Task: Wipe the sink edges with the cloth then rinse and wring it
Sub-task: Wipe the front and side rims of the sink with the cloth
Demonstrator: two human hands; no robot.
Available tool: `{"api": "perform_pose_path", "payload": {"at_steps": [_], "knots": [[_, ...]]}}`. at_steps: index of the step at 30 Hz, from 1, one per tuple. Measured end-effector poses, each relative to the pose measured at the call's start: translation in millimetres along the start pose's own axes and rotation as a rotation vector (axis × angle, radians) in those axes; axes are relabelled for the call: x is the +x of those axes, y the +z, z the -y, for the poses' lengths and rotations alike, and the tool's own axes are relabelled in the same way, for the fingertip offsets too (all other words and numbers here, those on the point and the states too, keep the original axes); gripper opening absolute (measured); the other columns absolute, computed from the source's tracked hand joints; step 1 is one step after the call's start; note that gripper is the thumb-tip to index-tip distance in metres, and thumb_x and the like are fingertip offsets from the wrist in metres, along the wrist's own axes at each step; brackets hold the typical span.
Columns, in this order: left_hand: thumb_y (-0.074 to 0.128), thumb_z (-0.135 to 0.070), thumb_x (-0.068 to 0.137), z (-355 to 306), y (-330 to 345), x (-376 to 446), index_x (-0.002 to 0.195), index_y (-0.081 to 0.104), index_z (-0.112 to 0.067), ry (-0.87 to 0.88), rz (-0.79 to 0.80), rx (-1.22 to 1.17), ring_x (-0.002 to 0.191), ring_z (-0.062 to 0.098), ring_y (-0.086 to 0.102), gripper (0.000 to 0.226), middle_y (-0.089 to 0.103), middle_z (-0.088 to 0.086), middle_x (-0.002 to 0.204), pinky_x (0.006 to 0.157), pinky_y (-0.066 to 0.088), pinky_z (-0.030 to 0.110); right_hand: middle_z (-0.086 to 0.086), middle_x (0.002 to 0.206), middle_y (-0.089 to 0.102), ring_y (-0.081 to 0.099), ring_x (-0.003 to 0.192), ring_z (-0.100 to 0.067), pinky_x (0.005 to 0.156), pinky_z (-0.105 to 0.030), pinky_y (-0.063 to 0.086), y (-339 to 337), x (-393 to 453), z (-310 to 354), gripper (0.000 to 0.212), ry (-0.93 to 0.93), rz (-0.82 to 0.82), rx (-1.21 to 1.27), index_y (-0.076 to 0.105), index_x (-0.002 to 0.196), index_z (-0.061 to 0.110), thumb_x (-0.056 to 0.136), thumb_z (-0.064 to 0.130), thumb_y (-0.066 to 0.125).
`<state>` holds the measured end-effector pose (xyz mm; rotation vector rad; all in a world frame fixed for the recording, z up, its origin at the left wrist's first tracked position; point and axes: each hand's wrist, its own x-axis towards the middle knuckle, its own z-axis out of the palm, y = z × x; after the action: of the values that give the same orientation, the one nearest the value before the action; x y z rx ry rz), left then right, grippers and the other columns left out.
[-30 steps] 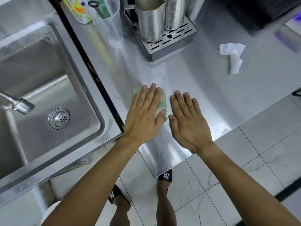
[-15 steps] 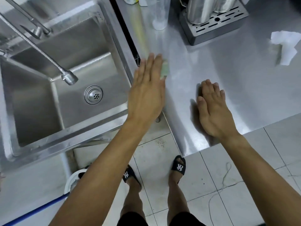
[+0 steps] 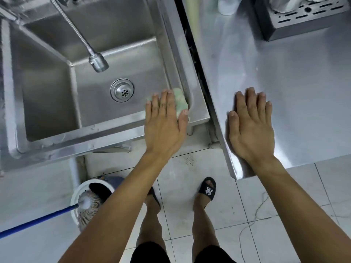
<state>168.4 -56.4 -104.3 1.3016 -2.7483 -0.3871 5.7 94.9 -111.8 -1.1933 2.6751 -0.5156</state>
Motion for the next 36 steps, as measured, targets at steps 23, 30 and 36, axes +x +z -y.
{"api": "perform_pose_path", "payload": {"at_steps": [23,30,36], "knots": [[0.021,-0.039,0.107,-10.4,13.4,-2.9,0.158,0.033,-0.009,-0.007,-0.051,0.042,0.153,0.035,0.029,0.061,0.033,0.013,0.164,0.126,0.021,0.047,-0.018,0.170,0.011,0.006,0.157,-0.040,0.128,-0.054,0.005,26.1,6.1,40.8,0.060,-0.113,-0.035,-0.133,0.017,0.163,0.008,0.110,0.035,0.022],[0.021,-0.048,0.111,63.5,-1.6,-27.6,0.159,0.030,-0.011,0.309,-0.020,0.185,0.153,0.031,0.028,0.062,0.031,0.011,0.165,0.126,0.022,0.045,-0.011,0.172,0.006,0.001,0.159,-0.033,0.129,-0.052,0.002,23.2,8.4,34.3,0.062,-0.203,0.026,-0.147,0.011,0.164,0.010,0.110,0.040,0.018],[0.026,-0.038,0.110,-8.1,23.5,-8.7,0.150,0.049,-0.008,0.003,-0.197,0.021,0.144,0.034,0.045,0.055,0.049,0.013,0.155,0.120,0.031,0.045,-0.011,0.172,0.007,0.002,0.159,-0.032,0.129,-0.051,0.002,24.1,6.7,39.3,0.061,-0.175,0.013,-0.131,0.013,0.164,0.010,0.109,0.037,0.017]]}}
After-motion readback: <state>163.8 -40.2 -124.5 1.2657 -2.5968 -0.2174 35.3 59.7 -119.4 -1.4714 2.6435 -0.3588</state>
